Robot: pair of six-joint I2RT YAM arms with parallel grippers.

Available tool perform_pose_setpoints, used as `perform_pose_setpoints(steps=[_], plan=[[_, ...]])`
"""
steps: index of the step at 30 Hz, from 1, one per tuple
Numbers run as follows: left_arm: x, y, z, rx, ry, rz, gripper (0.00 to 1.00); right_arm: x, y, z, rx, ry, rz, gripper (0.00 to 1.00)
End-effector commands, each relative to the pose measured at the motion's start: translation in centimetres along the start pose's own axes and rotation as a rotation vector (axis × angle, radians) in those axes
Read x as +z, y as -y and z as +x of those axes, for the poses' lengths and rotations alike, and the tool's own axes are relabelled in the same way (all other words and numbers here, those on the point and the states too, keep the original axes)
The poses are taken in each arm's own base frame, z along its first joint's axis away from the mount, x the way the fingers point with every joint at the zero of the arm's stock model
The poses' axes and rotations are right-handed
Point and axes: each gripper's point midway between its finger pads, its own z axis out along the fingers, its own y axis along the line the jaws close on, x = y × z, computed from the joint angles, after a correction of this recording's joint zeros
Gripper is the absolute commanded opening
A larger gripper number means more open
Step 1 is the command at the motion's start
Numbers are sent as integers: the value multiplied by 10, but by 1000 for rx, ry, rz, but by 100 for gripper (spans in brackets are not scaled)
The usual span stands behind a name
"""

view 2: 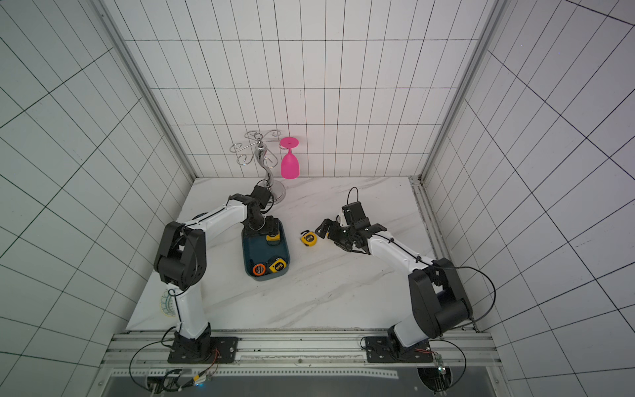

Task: Take the tape measure out of the storage box
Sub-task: Pick up the tape measure from the storage box.

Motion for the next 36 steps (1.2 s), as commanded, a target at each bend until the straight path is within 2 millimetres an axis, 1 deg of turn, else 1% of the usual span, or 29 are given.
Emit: perform_pose_setpoints(steps=[1, 9, 17, 20, 25, 27, 29, 36], plan=[[3, 13, -11, 40, 33, 26, 89, -2, 11, 3, -7, -10, 30, 99], [11, 20, -15, 43, 34, 13, 92, -1, 13, -1, -8, -13, 28, 99], [23, 15, -16, 17, 12, -25, 92, 0, 11, -4, -14, -21, 14, 99], [26, 11, -15, 11, 9, -49, 89, 1, 10, -5, -15, -25, 9, 99], [20, -1, -18, -24, 33, -94, 77, 1, 8, -7, -18, -24, 3, 99], [18, 0, -19, -31, 40, -85, 76, 2, 7, -7, -20, -26, 2, 99], [21, 2, -18, -31, 31, -76, 75, 2, 8, -8, -21, -27, 4, 99], [41, 2, -14, -25, -24, -84, 76, 5, 9, -7, -16, -36, 2, 99]])
